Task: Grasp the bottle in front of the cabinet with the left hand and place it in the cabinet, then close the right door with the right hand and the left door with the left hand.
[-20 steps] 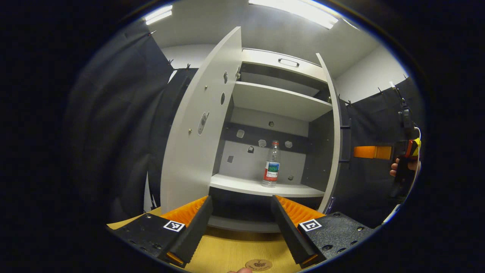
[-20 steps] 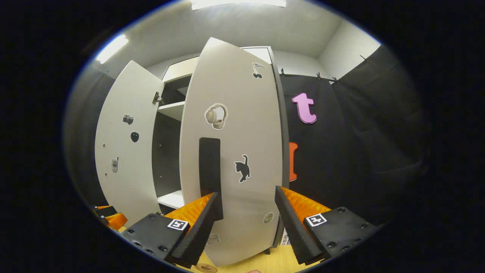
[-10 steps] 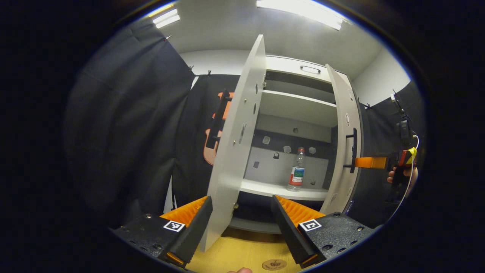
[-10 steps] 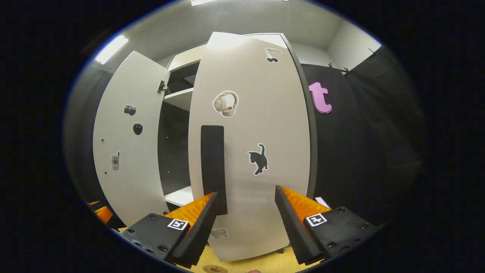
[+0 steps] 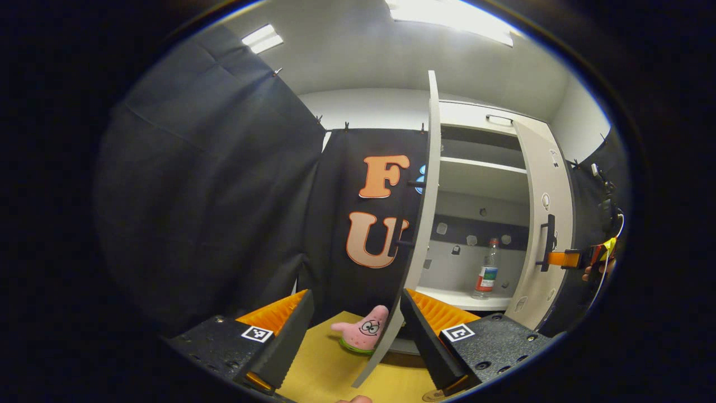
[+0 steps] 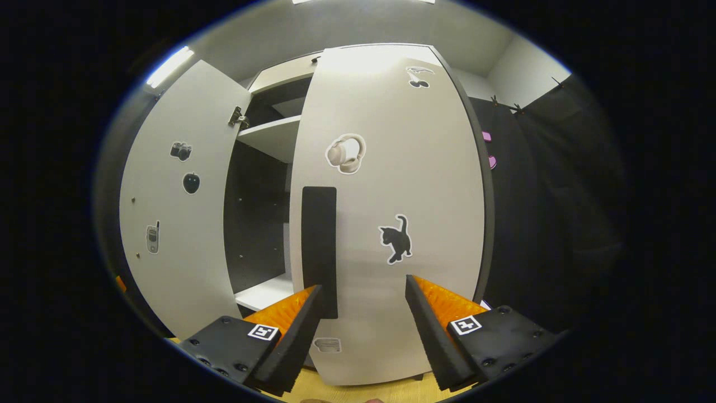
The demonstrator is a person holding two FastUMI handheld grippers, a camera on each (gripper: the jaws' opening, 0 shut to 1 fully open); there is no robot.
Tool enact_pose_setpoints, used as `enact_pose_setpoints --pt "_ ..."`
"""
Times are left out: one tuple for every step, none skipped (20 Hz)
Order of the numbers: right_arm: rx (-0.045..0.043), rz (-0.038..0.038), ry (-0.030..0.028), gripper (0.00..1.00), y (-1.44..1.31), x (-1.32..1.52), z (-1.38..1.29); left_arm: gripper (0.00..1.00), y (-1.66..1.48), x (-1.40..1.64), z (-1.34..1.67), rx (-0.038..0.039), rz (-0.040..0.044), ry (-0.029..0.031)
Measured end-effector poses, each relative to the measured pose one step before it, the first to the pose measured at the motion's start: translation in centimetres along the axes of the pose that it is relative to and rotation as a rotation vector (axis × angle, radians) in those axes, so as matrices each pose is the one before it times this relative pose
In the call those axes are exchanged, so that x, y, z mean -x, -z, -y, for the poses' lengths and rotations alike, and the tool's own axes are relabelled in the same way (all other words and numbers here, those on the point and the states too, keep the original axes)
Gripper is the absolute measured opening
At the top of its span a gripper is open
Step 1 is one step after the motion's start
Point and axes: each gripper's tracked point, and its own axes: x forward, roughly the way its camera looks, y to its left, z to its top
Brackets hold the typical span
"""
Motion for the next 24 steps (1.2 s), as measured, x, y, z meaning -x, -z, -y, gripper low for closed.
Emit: enact_pose_setpoints --pt "0.0032 0.0016 0.00306 0.95 0.013 -0.243 -0.117 0.94 -0.297 -0.419 -0.528 0.01113 0.0027 -0.00389" --pt "0.00091 0.00187 0.0027 0.95 0.013 -0.156 -0.136 0.94 -0.222 -0.444 -0.272 0.01954 0.00097 -0.00108" --pt "-0.00265 0.00163 0.00164 0.95 0.029 -0.127 -0.099 0.94 -0.298 -0.752 -0.351 0.02751 -0.00281 -0.00024" --pt "-0.00638 -0.0012 0.0006 0.95 -0.008 -0.122 -0.109 0.94 -0.102 -0.579 -0.273 0.02847 -0.00619 -0.00031" --pt "-0.00863 -0.00318 -0.00041 0.95 0.071 -0.159 -0.041 0.94 -0.121 -0.464 -0.239 0.02634 -0.00399 -0.00134" --pt "-0.0098 -0.00516 -0.00079 0.95 0.09 -0.143 -0.015 0.94 -0.344 -0.469 -0.178 0.01797 0.00329 0.00077" --pt "-0.00992 -0.00348 -0.00064 0.95 0.054 -0.037 -0.013 0.94 -0.492 -0.734 -0.177 0.00667 0.00858 0.00089" --pt "-0.00539 -0.00335 -0.0023 0.95 0.015 0.098 0.015 0.94 -0.311 -0.633 -0.101 -0.00111 0.00758 0.00694" --pt "-0.00351 -0.00194 -0.00219 0.95 0.057 0.033 0.096 0.94 -0.168 -0.759 0.064 -0.00045 0.00382 0.00724" --pt "-0.00404 -0.00019 -0.00087 0.96 0.024 0.106 0.038 0.94 -0.136 -0.607 0.009 -0.00088 0.00055 0.00722" --pt "-0.00368 0.00823 -0.00045 0.96 -0.19 0.281 -0.014 0.94 -0.056 -0.655 0.048 -0.00353 -0.00175 0.00831" --pt "0.00347 0.00821 0.00272 0.96 -0.172 0.246 0.084 0.94 -0.011 -0.583 0.163 -0.00838 -0.00224 0.00547" --pt "0.00905 0.00631 0.00447 0.96 -0.186 0.53 0.152 0.94 -0.056 -0.512 0.07 -0.01021 0.00005 0.00117" --pt "0.01024 0.00669 0.00188 0.96 -0.184 0.879 0.099 0.94 -0.161 -0.404 0.217 -0.00538 0.00765 0.00424" --pt "0.01136 0.00631 -0.003 0.96 -0.199 0.957 0.021 0.94 -0.134 0.057 -0.027 0.00643 0.01215 0.00841" --pt "0.0119 0.00409 -0.0001 0.96 -0.117 1.112 0.129 0.94 -0.119 -0.171 0.146 0.01224 0.00328 0.00463" --pt "0.01126 0.00174 0.00242 0.96 -0.037 1.035 0.079 0.94 -0.044 -0.357 0.079 0.00841 0.00032 0.00212" --pt "0.00678 0.00185 -0.00172 0.96 0.036 1.058 -0.007 0.94 -0.045 -0.277 -0.046 -0.00087 0.00193 -0.00472" --pt "-0.00093 0.00317 -0.00494 0.96 0.123 0.998 -0.082 0.94 -0.303 -1.146 -0.036 -0.00869 0.0076 -0.01125" --pt "-0.00573 -0.00053 -0.00778 0.96 0.261 0.964 -0.016 0.94 -0.302 -0.651 0.047 -0.0173 0.01161 -0.00963" --pt "-0.00885 -0.00294 -0.00459 0.96 0.38 0.882 0.019 0.94 -0.162 -0.387 0.077 -0.01945 0.00798 -0.00416" --pt "-0.00962 -0.00558 -0.00165 0.96 0.423 0.874 0.1 0.94 -0.046 -0.11 0.193 -0.01903 0.0051 0.00172" --pt "-0.00742 -0.00574 0.00641 0.96 0.549 0.812 0.311 0.94 0.067 -0.08 0.208 -0.01474 0.00353 0.00191" --pt "-0.0113 -0.00329 0.0249 0.96 0.435 0.629 0.669 0.94 0.161 -0.112 0.554 -0.00771 -0.00278 0.00715"
